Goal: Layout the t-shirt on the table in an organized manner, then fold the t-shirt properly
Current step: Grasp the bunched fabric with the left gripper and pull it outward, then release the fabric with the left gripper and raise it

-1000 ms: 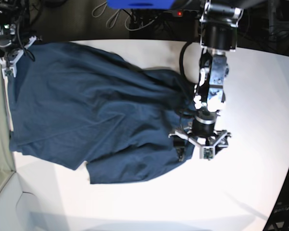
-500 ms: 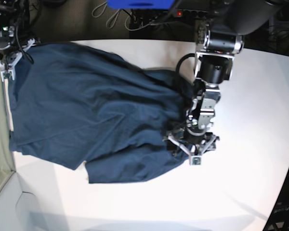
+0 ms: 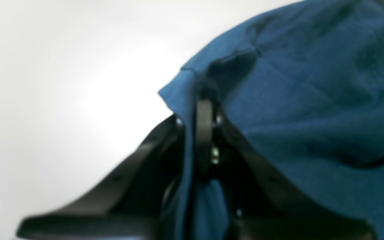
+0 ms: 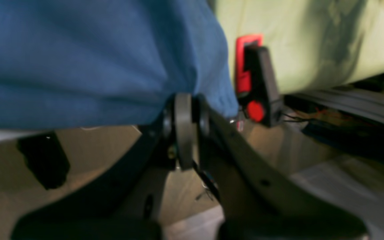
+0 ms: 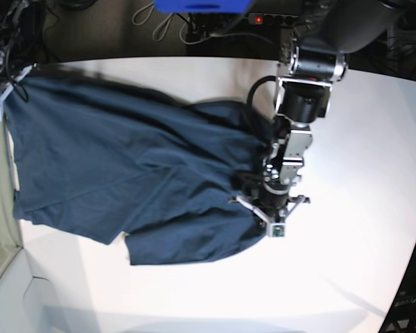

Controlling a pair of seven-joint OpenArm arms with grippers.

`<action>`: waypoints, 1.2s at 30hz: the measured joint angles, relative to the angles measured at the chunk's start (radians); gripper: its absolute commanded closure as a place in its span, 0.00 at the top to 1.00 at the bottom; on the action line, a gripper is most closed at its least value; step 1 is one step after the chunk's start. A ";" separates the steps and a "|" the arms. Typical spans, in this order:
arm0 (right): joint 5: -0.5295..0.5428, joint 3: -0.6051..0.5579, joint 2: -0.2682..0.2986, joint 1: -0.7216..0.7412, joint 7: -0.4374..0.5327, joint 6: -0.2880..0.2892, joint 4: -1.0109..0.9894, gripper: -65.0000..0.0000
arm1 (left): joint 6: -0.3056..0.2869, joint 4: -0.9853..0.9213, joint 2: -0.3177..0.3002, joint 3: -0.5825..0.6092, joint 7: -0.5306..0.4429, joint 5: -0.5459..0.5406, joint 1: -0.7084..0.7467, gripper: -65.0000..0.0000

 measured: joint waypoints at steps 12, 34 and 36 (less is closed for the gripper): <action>0.019 -0.053 0.052 0.146 -0.006 0.013 -0.064 0.00 | 0.000 -0.003 -0.084 -0.249 0.016 0.000 -0.070 0.01; 0.005 -0.356 0.103 0.509 -0.137 0.007 -0.241 0.29 | 0.017 -0.002 -0.129 -0.253 0.008 0.002 -0.085 0.47; 0.000 -0.346 0.110 0.534 -0.138 0.006 -0.255 0.30 | 0.017 0.030 -0.127 -0.253 0.016 0.002 -0.078 0.47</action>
